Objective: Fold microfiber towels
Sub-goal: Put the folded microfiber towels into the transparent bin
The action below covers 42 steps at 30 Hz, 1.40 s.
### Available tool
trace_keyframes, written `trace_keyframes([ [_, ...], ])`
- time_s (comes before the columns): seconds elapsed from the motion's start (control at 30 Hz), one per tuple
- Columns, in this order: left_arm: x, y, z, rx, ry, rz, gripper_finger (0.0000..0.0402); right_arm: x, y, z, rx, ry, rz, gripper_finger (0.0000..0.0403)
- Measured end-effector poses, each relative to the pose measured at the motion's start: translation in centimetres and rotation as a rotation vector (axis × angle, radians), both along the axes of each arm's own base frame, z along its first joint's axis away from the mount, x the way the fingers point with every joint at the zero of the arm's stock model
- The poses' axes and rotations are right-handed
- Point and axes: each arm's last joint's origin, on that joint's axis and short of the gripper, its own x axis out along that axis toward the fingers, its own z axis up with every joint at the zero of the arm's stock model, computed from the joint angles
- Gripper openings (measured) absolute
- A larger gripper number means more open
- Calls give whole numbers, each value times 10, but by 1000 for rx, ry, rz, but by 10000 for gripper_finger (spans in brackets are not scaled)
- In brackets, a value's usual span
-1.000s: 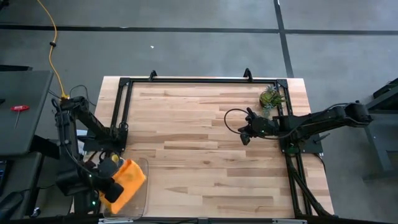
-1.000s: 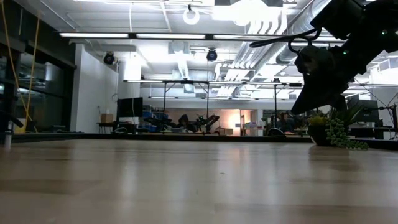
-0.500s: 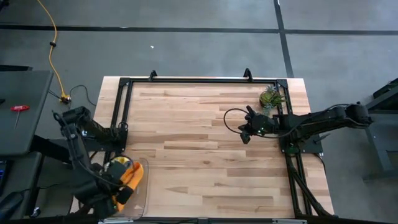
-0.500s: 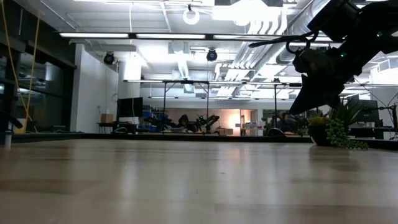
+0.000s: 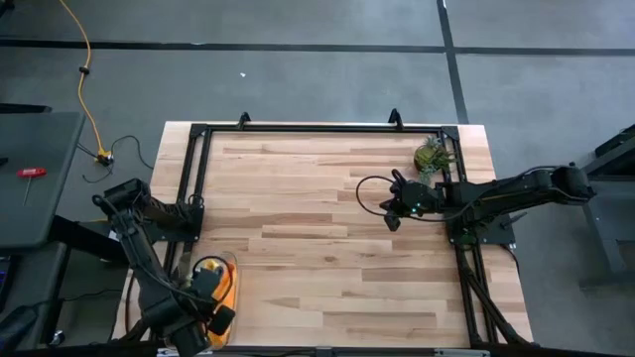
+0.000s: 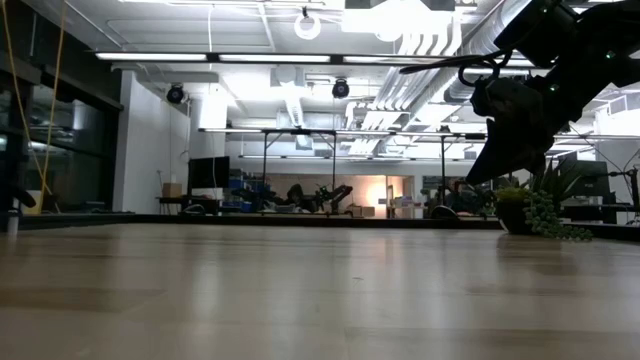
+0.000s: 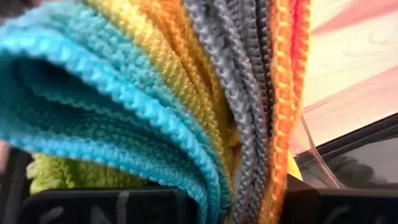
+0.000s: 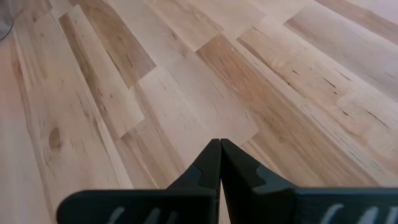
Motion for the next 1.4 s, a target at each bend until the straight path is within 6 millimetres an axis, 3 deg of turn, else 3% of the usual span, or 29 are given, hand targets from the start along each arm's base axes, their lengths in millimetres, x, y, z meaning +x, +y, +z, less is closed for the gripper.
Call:
trace_keyframes([
  [0.17,-1,-7,-12,22,-4,86,45,0,0,0,-5,2,5,0],
  [0.5,2,-17,-32,79,-1,72,45,0,0,0,8,-2,-8,0],
  [0.87,-11,-12,-72,57,81,81,45,0,0,0,43,-11,-30,0],
  [1.23,-17,-9,-76,79,136,96,45,0,0,0,53,-14,-40,0],
  [1.4,-11,-10,-77,72,72,75,45,0,0,0,53,-14,-40,0],
])
